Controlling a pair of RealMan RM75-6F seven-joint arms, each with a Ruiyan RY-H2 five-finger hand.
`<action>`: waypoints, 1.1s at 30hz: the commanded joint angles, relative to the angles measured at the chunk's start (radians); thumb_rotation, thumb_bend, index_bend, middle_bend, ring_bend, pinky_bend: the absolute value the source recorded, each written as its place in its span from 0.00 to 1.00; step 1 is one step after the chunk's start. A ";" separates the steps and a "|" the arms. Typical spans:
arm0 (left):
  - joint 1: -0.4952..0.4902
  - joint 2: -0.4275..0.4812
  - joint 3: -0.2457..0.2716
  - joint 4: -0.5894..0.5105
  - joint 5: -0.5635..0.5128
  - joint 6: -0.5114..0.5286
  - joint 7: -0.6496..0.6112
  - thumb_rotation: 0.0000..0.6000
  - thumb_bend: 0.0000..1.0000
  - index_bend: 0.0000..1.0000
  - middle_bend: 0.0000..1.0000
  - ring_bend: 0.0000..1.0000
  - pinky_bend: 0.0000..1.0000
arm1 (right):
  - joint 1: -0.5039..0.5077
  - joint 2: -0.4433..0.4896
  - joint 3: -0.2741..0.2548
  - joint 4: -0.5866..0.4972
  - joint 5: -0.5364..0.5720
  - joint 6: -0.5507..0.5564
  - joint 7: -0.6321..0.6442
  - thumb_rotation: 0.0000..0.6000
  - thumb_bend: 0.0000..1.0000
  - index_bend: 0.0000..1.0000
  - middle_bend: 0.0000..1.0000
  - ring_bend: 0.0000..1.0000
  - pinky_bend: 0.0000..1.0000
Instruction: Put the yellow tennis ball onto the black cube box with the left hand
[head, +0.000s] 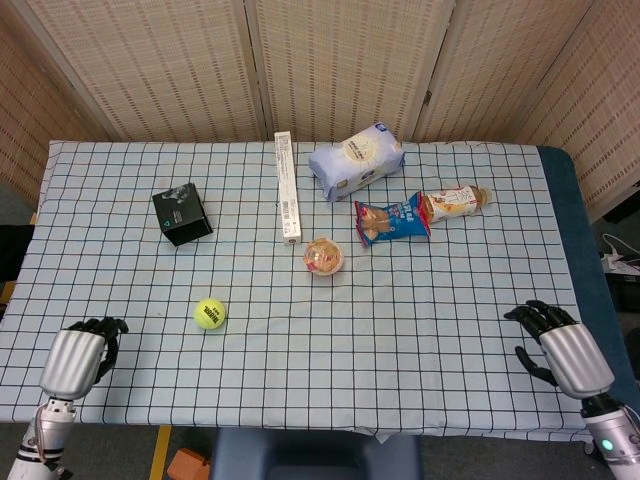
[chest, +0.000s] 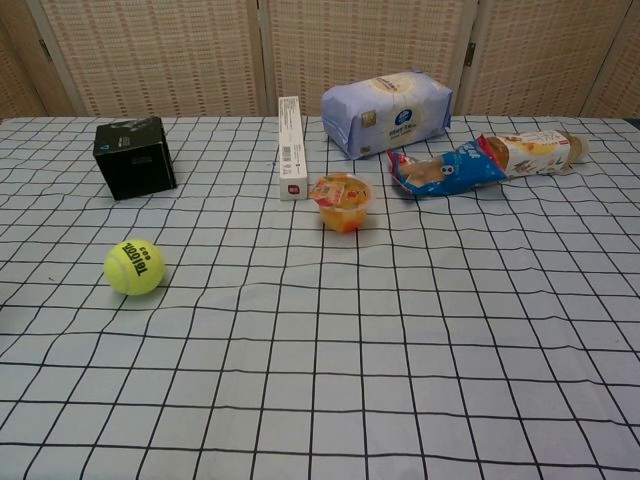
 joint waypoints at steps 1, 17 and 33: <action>0.000 0.005 0.009 -0.011 -0.005 -0.018 0.010 1.00 0.74 0.49 0.51 0.53 0.65 | 0.000 0.001 0.000 -0.001 -0.001 0.002 0.002 1.00 0.32 0.28 0.28 0.16 0.28; -0.027 0.024 0.060 -0.138 -0.075 -0.204 -0.088 1.00 0.92 0.54 0.57 0.58 0.77 | 0.000 0.006 0.000 -0.008 -0.002 0.003 0.017 1.00 0.32 0.28 0.28 0.16 0.28; -0.041 -0.067 0.045 -0.188 -0.147 -0.278 -0.239 1.00 0.92 0.55 0.58 0.60 0.79 | 0.002 0.013 -0.002 -0.010 -0.004 0.001 0.031 1.00 0.32 0.28 0.28 0.16 0.28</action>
